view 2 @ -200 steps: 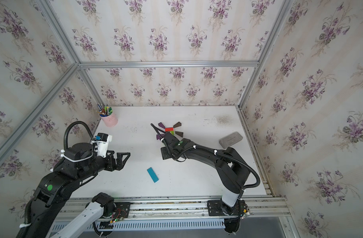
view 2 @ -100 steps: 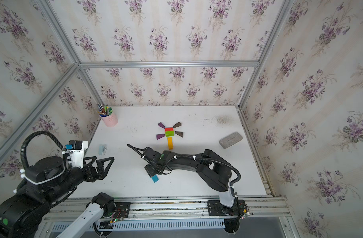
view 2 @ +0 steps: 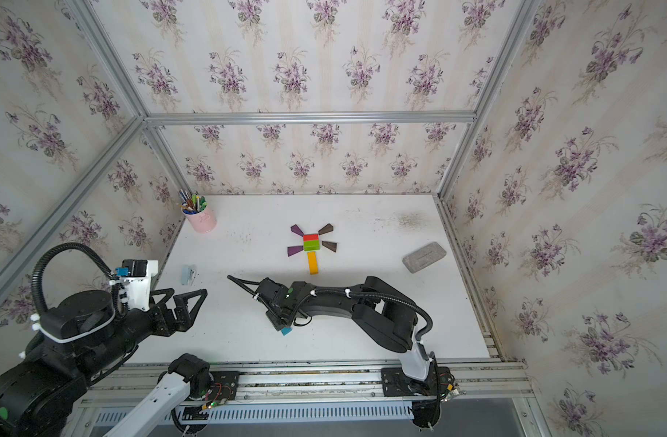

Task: Assemble a small pinwheel with building blocks
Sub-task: Assemble the building block at the center of the board.

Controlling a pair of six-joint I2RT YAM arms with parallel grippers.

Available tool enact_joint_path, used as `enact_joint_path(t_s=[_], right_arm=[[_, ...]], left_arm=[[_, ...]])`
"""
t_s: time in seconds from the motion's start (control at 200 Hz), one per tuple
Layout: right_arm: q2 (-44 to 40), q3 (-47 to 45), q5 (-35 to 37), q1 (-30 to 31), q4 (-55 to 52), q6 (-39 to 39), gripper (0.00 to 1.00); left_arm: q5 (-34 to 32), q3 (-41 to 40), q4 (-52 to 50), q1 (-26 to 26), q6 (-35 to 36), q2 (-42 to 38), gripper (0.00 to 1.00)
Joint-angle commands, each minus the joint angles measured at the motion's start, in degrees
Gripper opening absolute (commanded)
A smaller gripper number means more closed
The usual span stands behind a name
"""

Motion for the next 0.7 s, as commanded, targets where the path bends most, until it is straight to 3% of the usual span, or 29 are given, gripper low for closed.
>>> enact_joint_path(t_s=[0.0,0.23,0.335,0.475,0.694], right_arm=[[0.0,-0.2,0.1,0.4,-2.8,0.0,0.58],[2.5,1.6,-0.1,1.3,-4.6,0.1,0.53],[2.9,1.8,1.0,1.4,-5.3,1.2,0.32],[2.6,1.3,4.6,0.1,-7.8,4.7,0.17],[-3.9,-7.1,4.0,-6.2,-5.1,11.3,0.12]], left_arm=[[-0.7,0.0,-0.4,0.0,-0.2,-0.1,1.00],[-0.7,-0.6,-0.2,0.0,-0.1,-0.3,1.00],[-0.7,-1.1,0.1,0.0,0.0,-0.3,1.00],[0.1,-2.3,1.3,0.0,-0.1,-0.2,1.00],[1.1,-5.2,4.5,0.0,0.3,0.4,1.00]])
